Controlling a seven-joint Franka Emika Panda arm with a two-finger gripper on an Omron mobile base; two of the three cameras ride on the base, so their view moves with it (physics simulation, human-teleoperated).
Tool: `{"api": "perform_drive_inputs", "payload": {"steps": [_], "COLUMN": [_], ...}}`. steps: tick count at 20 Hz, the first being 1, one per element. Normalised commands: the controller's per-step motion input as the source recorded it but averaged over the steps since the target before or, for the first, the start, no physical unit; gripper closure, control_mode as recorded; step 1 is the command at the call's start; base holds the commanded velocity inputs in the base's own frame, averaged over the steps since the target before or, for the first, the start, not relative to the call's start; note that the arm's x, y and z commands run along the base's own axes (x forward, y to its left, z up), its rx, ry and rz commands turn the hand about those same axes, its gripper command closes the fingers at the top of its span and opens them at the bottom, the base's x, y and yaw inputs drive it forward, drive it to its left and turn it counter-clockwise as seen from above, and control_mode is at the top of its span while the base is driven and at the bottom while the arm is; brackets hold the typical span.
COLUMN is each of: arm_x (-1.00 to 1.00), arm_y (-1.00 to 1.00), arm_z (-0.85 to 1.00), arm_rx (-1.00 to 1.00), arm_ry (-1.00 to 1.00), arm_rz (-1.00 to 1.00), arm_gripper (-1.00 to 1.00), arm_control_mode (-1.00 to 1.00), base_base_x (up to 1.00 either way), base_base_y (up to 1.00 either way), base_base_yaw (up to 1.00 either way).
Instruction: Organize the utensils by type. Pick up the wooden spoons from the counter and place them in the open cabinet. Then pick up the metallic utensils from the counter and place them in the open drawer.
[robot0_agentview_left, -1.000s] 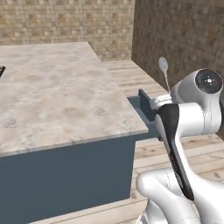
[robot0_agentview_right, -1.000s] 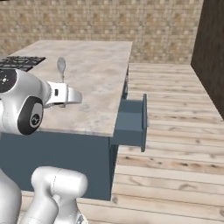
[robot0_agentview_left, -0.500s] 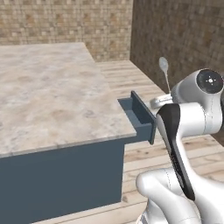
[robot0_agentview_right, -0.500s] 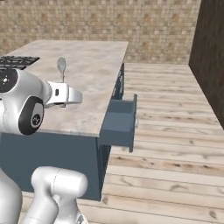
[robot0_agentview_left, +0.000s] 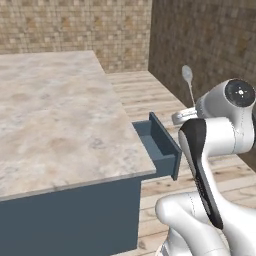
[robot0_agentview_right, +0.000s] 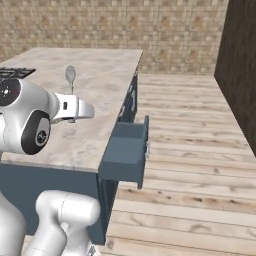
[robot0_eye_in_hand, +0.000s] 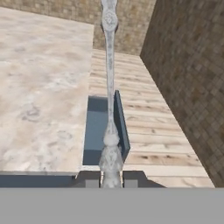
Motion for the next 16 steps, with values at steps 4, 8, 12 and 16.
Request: {"api": "perform_drive_inputs", "payload": {"steps": [4,8,12,16], "arm_x": [0.0,0.0,0.0,0.0], "arm_y": [0.0,0.0,0.0,0.0], "arm_z": [0.0,0.0,0.0,0.0], "arm_rx": [0.0,0.0,0.0,0.0], "arm_ry": [0.0,0.0,0.0,0.0], "arm_rz": [0.0,0.0,0.0,0.0], "arm_gripper": [1.0,1.0,1.0,1.0], "arm_control_mode": [1.0,1.0,1.0,1.0], "base_base_x": [0.56,0.52,0.38,0.18], "base_base_y": [-0.17,-0.08,-0.09,-0.11], "base_base_yaw": [0.0,0.0,0.0,0.0]}}
